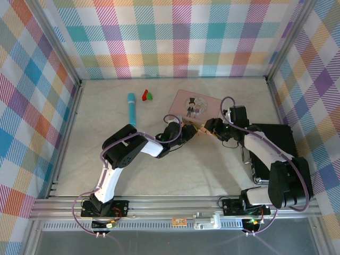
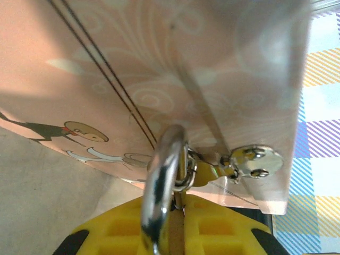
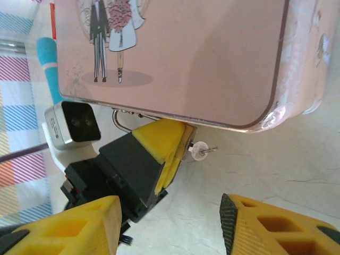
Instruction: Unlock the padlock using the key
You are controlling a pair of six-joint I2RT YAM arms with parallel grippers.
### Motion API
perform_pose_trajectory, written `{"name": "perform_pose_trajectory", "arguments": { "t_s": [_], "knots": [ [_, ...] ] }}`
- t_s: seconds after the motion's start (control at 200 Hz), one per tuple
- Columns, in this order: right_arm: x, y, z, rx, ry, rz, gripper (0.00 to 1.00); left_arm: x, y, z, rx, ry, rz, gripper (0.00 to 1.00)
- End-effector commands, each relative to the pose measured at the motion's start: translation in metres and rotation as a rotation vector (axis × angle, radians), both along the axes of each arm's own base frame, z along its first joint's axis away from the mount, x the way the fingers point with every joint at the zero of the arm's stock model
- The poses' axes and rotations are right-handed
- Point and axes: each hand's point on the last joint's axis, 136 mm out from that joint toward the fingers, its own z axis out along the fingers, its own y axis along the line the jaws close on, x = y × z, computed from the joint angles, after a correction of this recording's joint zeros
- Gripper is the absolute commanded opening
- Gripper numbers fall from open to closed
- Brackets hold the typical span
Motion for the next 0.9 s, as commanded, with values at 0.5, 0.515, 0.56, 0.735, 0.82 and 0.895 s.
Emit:
{"name": "perform_pose_trajectory", "arguments": {
  "t_s": [0.5,0.515,0.56,0.735,0.82,0.895],
  "knots": [
    [-0.008,0.036,0.010,-0.388,-0.309,0.410,0.54,-0.018,0.072,0.041,0.050,-0.004,0.080,0.50],
    [-0.009,0.038,0.009,-0.396,-0.309,0.421,0.54,-0.018,0.074,0.041,0.050,-0.005,0.082,0.50],
    [-0.010,0.043,0.004,-0.420,-0.310,0.453,0.54,-0.019,0.081,0.041,0.057,-0.005,0.087,0.50],
    [-0.012,0.064,-0.022,-0.567,-0.304,0.584,0.58,-0.012,0.098,0.044,0.049,-0.022,0.094,0.50],
    [-0.006,0.067,-0.041,-0.675,-0.285,0.629,0.70,-0.008,0.101,0.044,0.020,-0.025,0.096,0.50],
    [0.001,0.067,-0.057,-0.770,-0.269,0.656,0.72,-0.006,0.102,0.045,-0.011,-0.028,0.092,0.50]
  ]
}}
